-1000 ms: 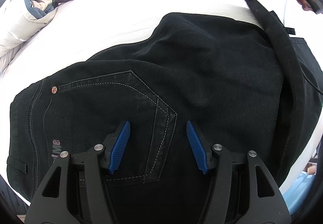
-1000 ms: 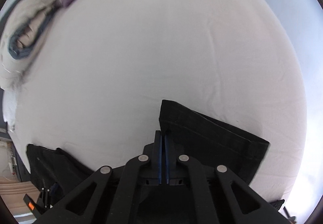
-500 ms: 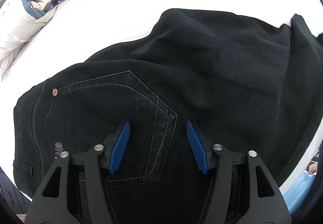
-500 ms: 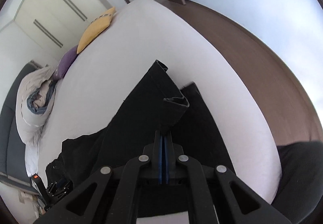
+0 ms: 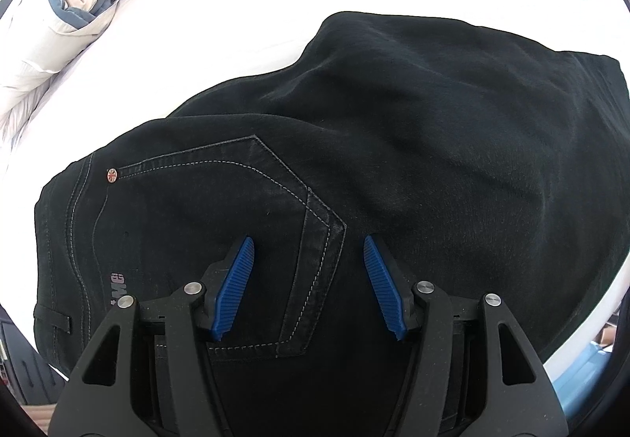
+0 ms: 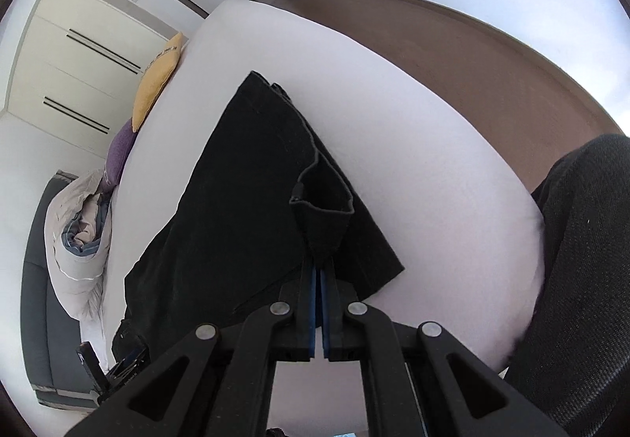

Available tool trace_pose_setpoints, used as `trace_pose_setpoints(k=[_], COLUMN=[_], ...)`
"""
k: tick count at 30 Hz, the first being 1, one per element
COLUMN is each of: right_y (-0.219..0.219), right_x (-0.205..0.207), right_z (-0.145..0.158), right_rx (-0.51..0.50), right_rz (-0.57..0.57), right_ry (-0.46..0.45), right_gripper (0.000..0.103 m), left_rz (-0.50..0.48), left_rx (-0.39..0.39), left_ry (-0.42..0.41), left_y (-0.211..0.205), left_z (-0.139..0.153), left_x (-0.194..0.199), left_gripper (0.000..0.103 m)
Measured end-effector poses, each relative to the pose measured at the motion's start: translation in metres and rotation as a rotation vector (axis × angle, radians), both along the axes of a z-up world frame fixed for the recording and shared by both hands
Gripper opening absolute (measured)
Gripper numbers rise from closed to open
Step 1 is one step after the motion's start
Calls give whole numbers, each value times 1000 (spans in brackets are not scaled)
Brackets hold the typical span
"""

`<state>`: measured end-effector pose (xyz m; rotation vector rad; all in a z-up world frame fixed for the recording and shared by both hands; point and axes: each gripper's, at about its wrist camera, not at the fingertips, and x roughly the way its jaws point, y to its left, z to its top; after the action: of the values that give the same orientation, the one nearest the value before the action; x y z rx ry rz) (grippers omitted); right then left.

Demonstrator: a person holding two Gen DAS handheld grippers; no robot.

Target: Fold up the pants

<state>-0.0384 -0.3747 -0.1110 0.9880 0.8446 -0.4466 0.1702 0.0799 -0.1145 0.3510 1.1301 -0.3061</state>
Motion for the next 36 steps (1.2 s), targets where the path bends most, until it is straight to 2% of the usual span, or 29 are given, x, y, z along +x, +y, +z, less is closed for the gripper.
trace_pose_setpoints(k=[11,19,22,23,24,26,28,29,31,34,36], right_y=[-5,-11,-14,-16,-19,-24,-21,-13,6,40,60], right_x=[-23,-28,-34,-38,-44,-47,-37,-21,9,63,95], right_z=[-9,-17,-7,-1,5,17,38,51,64,61,42], right_rx=[96,185,155,127,97,72,16,-11,-31,29,94], right_rz=[-30,-43,-36,-56,-85,-90,-52,14,136,334,425], right_ry=[-10,-31,-11,27,52,42,-1,-54,-129,-203,-197], right_gripper=[1,0,6,14,14,14,14,14,14,16,19], left_rz=[-47,-56,-66,-68,-66,-56,-53,-60,-73,-100,-138], left_rx=[37,24,30,29,26,22,39,32,-25,-92,-110], left_ry=[7,3,-10,-13,-14,-11,-29,-42,-70,-104,-95], left_y=[-15,-11,-11,-10,-9,-7,-10,-14,-27,-60,-86], left_z=[4,5,8,8,9,12,20,25,40,56,56], left_x=[1,-6,-11,-13,-15,-18,-22,-24,-25,-22,-21], left_gripper=[58,58,58,58,58,58,58,58,58,58,58])
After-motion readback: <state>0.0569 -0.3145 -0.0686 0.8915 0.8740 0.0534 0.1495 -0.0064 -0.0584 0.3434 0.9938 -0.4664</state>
